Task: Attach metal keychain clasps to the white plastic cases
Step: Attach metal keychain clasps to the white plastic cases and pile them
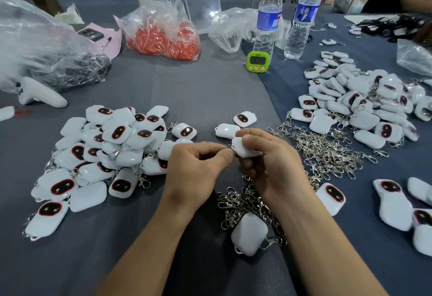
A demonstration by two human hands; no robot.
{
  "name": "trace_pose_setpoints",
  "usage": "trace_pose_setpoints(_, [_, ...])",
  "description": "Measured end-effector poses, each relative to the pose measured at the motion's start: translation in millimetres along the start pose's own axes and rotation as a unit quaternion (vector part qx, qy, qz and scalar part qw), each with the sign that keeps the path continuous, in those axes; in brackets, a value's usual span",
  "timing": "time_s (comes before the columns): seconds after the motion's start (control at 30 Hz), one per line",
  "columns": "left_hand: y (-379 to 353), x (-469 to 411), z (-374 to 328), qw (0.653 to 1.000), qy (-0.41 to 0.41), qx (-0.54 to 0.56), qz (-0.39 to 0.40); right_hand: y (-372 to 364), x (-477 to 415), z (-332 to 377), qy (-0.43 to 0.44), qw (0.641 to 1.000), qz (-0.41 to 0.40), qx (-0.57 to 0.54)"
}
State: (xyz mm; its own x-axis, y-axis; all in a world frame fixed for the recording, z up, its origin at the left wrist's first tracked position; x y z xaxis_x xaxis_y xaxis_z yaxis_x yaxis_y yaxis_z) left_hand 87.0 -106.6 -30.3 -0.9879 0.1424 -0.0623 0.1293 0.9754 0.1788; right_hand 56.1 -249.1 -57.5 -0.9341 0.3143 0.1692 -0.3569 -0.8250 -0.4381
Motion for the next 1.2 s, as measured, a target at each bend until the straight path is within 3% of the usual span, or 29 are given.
trace_pose_setpoints(0.07, [5.1, 1.3, -7.0, 0.997, -0.049, -0.062, -0.024, 2.5, -0.4, 3.8, 0.027, 0.999, -0.014, 0.028])
trace_pose_setpoints(0.13, [-1.7, 9.3, -22.9, 0.964, -0.156, -0.215, -0.027, 4.7, 3.1, 15.3, 0.108, 0.987, -0.039, 0.115])
trace_pose_setpoints(0.2, [-15.1, 19.7, -31.4, 0.911, -0.235, -0.337, -0.025, -3.9, 14.4, 31.4, 0.230, 0.931, -0.049, 0.280])
trace_pose_setpoints(0.27, [-16.2, 23.3, -31.0, 0.891, -0.253, -0.374, -0.039, -16.1, 23.2, 36.9, 0.306, 0.870, -0.043, 0.384])
trace_pose_setpoints(0.33, [-9.2, 22.4, -26.5, 0.895, -0.239, -0.373, -0.053, -16.5, 17.3, 34.9, 0.281, 0.890, -0.018, 0.358])
trace_pose_setpoints(0.43, [28.1, 12.4, -23.8, 0.943, -0.162, -0.258, -0.134, -6.5, 1.8, 27.3, 0.181, 0.962, 0.005, 0.203])
trace_pose_setpoints(0.53, [68.7, 1.6, -17.5, 0.965, -0.078, -0.111, -0.223, 21.3, -4.7, 34.3, 0.171, 0.956, -0.077, 0.224])
trace_pose_setpoints(0.67, [102.1, 0.7, -7.9, 0.952, -0.021, -0.048, -0.302, 41.5, -3.8, 56.0, 0.220, 0.843, -0.149, 0.467])
trace_pose_setpoints(0.8, [112.2, 9.6, -15.7, 0.915, -0.028, -0.148, -0.373, 12.9, -10.4, 39.5, 0.235, 0.719, -0.022, 0.654])
trace_pose_setpoints(0.9, [105.4, 14.2, -24.0, 0.883, -0.032, -0.262, -0.389, 6.6, -11.7, 33.5, 0.239, 0.683, 0.002, 0.690])
trace_pose_setpoints(1.03, [55.9, 26.3, -47.9, 0.884, -0.149, -0.323, -0.302, 6.4, -10.1, 38.8, 0.266, 0.703, -0.019, 0.660])
trace_pose_setpoints(1.13, [-4.0, 28.9, -37.6, 0.908, -0.159, -0.364, -0.136, 14.3, -10.9, 44.9, 0.269, 0.730, -0.058, 0.625])
trace_pose_setpoints(1.2, [-34.9, 29.3, -18.9, 0.904, -0.137, -0.403, -0.031, 21.6, -9.2, 49.7, 0.264, 0.750, -0.094, 0.599])
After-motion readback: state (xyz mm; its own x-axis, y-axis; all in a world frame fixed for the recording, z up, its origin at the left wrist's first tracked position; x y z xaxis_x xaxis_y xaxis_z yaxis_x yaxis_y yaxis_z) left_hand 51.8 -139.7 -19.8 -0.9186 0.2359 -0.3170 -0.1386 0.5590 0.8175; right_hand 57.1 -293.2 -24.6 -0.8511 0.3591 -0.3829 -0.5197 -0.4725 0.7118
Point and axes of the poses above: each hand's wrist, its own x-axis away from the middle knuckle, its own y-axis out of the back of the hand, z = x × y, the point moved 9 cm from there along -x, towards the middle knuckle, and after that the axes turned 8 degrees about y, right-handed, at the moved point
